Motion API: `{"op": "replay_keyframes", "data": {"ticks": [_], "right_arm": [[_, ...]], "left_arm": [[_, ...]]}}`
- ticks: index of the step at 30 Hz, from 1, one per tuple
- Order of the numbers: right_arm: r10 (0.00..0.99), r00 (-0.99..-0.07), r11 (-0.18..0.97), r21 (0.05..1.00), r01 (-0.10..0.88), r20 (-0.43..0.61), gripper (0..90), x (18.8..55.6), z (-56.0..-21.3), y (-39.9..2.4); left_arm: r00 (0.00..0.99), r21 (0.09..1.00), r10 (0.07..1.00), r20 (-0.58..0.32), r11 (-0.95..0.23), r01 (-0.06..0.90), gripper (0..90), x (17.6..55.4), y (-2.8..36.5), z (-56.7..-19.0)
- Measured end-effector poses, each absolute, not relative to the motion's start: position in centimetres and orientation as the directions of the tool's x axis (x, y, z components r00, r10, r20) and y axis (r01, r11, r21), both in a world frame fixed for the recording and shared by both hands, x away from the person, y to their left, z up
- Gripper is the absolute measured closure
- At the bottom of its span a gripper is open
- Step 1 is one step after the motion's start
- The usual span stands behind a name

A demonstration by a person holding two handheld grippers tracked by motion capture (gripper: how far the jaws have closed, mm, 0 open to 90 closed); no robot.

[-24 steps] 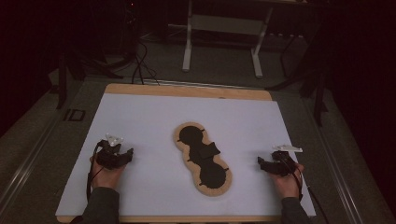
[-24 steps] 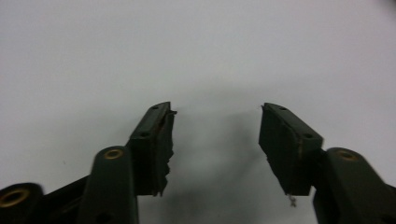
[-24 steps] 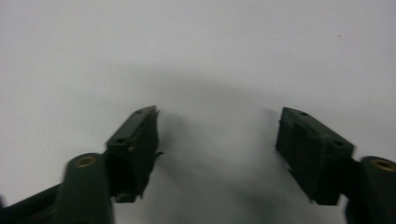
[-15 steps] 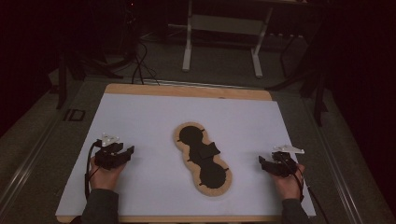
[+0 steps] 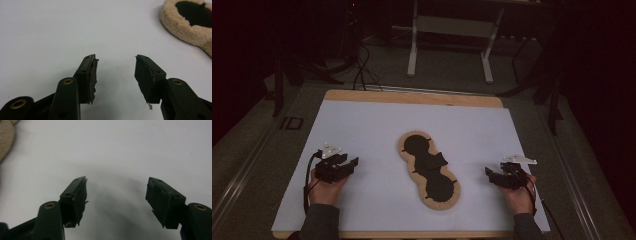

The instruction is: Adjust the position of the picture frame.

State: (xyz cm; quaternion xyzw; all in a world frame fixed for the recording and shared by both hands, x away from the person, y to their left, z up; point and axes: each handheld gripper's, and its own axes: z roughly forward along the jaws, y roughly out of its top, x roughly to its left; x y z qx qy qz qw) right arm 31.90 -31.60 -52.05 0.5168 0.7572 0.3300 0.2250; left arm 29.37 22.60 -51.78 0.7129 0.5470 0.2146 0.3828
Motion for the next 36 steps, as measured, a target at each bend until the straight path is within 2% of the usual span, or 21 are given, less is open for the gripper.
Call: {"op": "replay_keyframes", "data": {"ticks": [1,4,10,11,14,19,24,29,36], "right_arm": [[0.931,-0.364,0.248,0.732,0.634,0.0,32.7,31.9,-52.1,-31.6],[0.917,-0.399,0.287,0.719,0.633,-0.014,40.1,31.8,-51.9,-30.8],[0.893,-0.45,0.304,0.713,0.632,0.018,48.0,31.7,-51.8,-29.8],[0.883,-0.468,0.309,0.716,0.626,0.028,53.0,31.6,-51.7,-29.2],[0.873,-0.487,0.333,0.706,0.625,0.02,57.0,31.5,-51.8,-28.8],[0.867,-0.498,0.341,0.704,0.623,0.022,58.8,31.4,-51.8,-28.4],[0.851,-0.524,0.355,0.701,0.619,0.03,60.9,31.3,-51.9,-28.0],[0.845,-0.533,0.354,0.702,0.619,0.044,64.7,31.1,-51.8,-27.5],[0.823,-0.567,0.383,0.694,0.609,0.044,68.2,31.0,-51.8,-26.6]], "left_arm": [[0.309,0.78,0.944,-0.113,-0.109,0.616,53.2,29.4,22.6,-51.8],[0.315,0.781,0.939,-0.141,-0.09,0.618,56.4,29.3,22.5,-51.6],[0.312,0.788,0.94,-0.138,-0.087,0.61,56.1,29.1,22.0,-51.4],[0.332,0.794,0.933,-0.141,-0.094,0.601,57.1,29.0,21.7,-51.2],[0.348,0.804,0.928,-0.131,-0.105,0.585,59.1,28.8,21.5,-51.0],[0.367,0.81,0.923,-0.117,-0.125,0.573,63.3,28.5,21.2,-50.8],[0.383,0.809,0.919,-0.094,-0.154,0.567,63.7,28.4,20.8,-50.7],[0.392,0.812,0.918,-0.065,-0.179,0.556,71.0,28.3,20.4,-50.6],[0.409,0.823,0.91,-0.069,-0.18,0.539,71.4,28.1,20.2,-50.5]]}}
